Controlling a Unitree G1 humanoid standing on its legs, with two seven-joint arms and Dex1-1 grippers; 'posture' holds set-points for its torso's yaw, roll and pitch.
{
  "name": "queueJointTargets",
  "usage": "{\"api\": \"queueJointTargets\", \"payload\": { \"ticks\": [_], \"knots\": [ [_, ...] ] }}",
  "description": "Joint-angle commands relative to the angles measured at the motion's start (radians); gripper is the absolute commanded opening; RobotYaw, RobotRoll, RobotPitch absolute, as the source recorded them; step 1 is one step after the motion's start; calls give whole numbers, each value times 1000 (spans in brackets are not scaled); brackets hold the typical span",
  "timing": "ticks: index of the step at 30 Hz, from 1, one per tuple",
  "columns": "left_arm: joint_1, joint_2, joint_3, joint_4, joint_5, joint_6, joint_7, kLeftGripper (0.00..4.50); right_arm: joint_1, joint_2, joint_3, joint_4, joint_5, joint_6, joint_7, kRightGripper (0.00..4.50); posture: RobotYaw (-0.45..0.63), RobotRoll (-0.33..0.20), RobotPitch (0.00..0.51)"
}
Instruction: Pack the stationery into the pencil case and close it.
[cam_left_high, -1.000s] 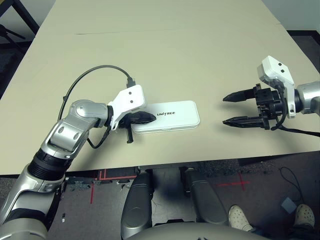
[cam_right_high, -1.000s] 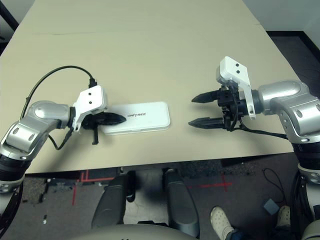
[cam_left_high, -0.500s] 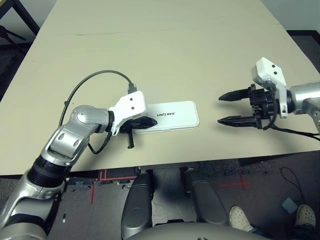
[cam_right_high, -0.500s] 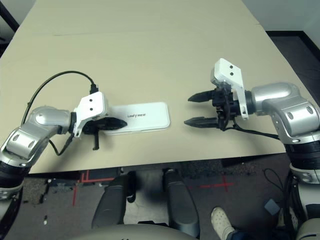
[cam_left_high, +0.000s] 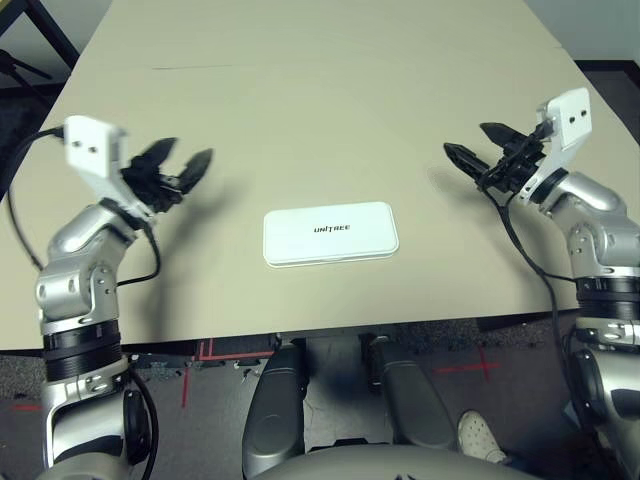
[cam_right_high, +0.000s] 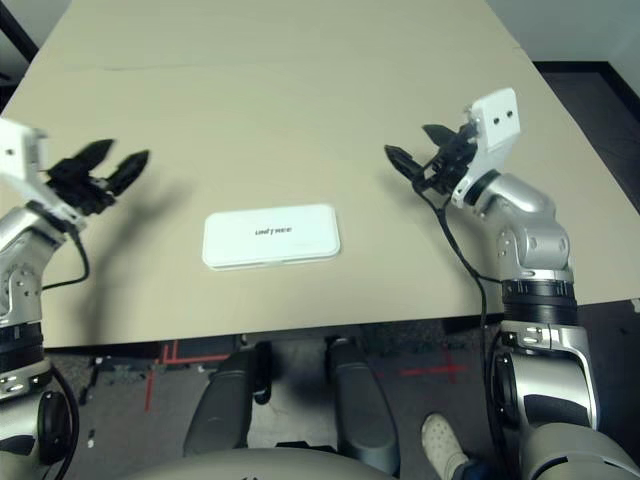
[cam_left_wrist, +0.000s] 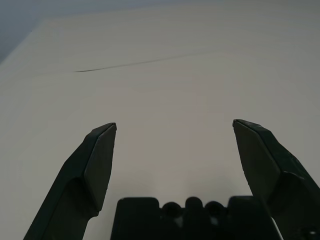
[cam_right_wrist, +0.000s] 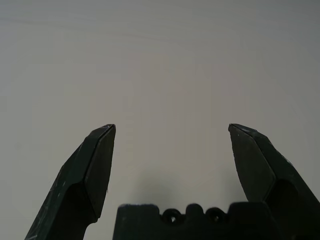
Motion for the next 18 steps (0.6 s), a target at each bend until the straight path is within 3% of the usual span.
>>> {"api": "queueJointTargets", "payload": {
  "ticks": [1,10,18],
  "knots": [
    [-15,29,48,146,25,-138,37,4462,-20,-1,-43,108,-34,-105,-83,4500,19,0,201],
    [-65,44,48,374,40,-335,96,4462,-67,-43,-85,362,-81,-284,-239,4500,-2,0,204],
    [-98,42,11,438,42,-376,98,4462,-112,-74,-90,472,-81,-338,-242,4500,-29,0,215]
  ]
}}
